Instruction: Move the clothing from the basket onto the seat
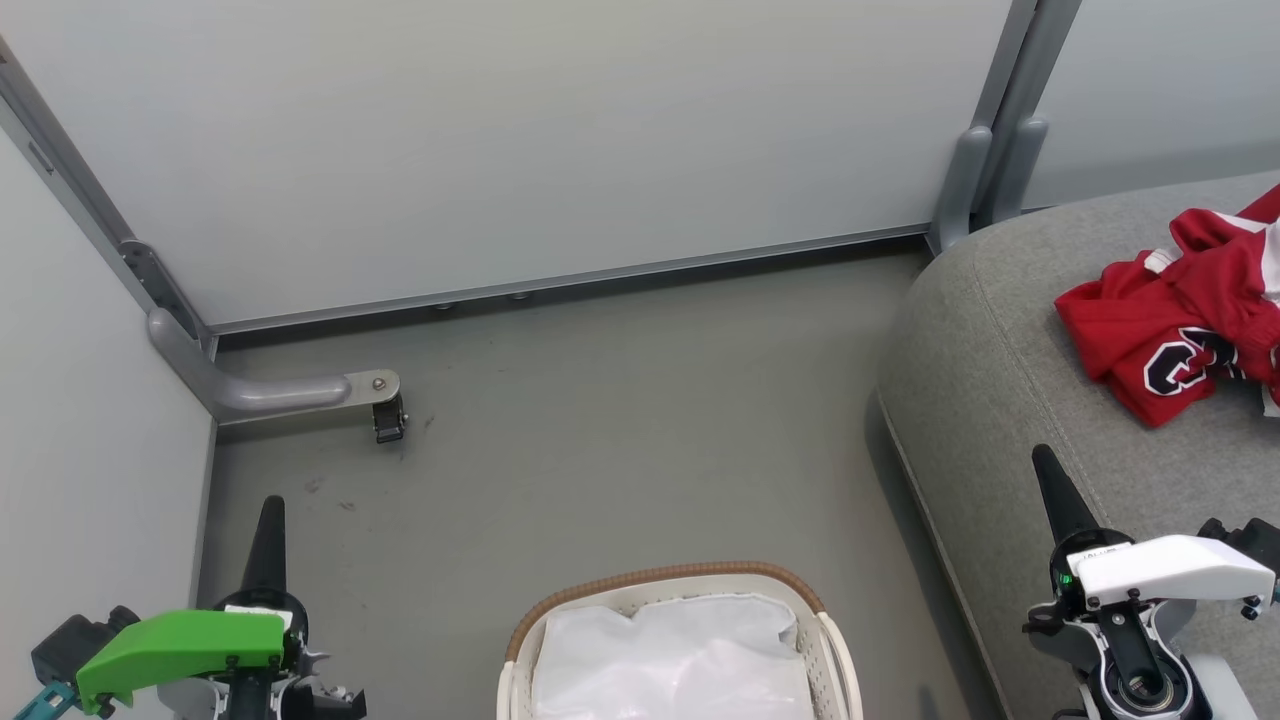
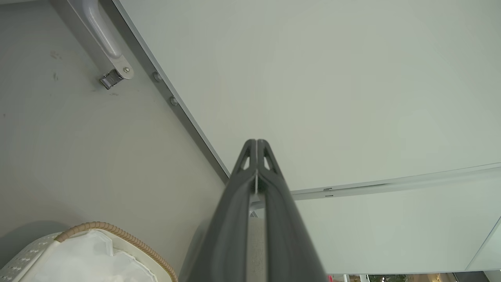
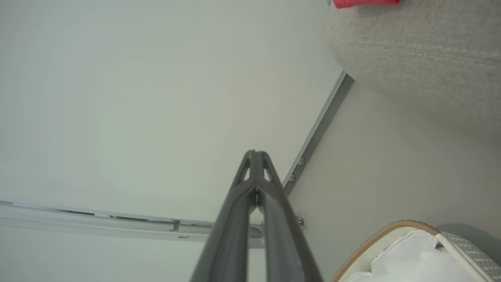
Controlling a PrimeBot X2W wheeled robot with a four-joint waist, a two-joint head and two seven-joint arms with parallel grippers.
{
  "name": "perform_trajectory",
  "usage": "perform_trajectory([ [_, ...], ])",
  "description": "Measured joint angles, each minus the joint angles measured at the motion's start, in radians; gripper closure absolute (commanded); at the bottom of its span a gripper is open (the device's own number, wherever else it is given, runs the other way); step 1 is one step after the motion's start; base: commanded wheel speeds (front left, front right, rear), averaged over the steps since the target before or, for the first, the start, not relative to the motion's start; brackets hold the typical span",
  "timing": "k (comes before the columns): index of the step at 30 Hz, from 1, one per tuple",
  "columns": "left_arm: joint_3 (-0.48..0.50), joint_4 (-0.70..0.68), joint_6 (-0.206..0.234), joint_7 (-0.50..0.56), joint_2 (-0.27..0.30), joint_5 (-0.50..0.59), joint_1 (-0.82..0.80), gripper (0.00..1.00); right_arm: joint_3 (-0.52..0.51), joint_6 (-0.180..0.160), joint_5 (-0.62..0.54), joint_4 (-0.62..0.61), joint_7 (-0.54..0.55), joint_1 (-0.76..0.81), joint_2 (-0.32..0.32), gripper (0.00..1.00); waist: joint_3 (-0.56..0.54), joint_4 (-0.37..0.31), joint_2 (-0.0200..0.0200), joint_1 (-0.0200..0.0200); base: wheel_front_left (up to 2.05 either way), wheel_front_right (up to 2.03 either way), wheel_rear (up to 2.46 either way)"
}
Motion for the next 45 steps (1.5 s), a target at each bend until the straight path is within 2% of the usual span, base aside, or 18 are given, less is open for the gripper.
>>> perform_trajectory([
  [32, 0.013, -0.016, -0.003, 0.063, 0.002, -0.235, -0.019, 1.00, -0.025, 0.000, 0.245, -0.030, 0.063, 0.015, 0.003, 1.00, -0.014, 0.009, 0.0000, 0.0000, 0.00, 0.00, 0.00],
  [45, 0.019, -0.022, -0.003, 0.080, 0.002, -0.297, -0.027, 1.00, -0.032, 0.000, 0.312, -0.038, 0.081, 0.019, 0.004, 1.00, -0.018, 0.011, 0.0000, 0.0000, 0.00, 0.00, 0.00],
])
